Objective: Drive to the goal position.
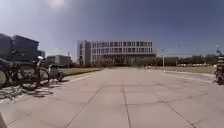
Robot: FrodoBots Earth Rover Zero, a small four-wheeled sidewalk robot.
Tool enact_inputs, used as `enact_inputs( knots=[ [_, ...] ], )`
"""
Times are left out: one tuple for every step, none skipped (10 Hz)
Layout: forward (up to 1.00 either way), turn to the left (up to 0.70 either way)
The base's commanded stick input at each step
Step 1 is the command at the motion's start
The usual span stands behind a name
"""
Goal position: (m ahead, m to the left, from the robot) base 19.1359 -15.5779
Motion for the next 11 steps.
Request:
enact_inputs(
  knots=[
    [0.70,-0.31],
    [0.70,-0.30],
    [0.70,-0.10],
    [0.70,0.00],
    [0.70,0.00],
    [0.70,0.00],
    [0.70,0.00],
    [0.70,0.00],
    [0.70,0.00],
    [0.70,0.00],
    [0.70,0.00]
  ],
)
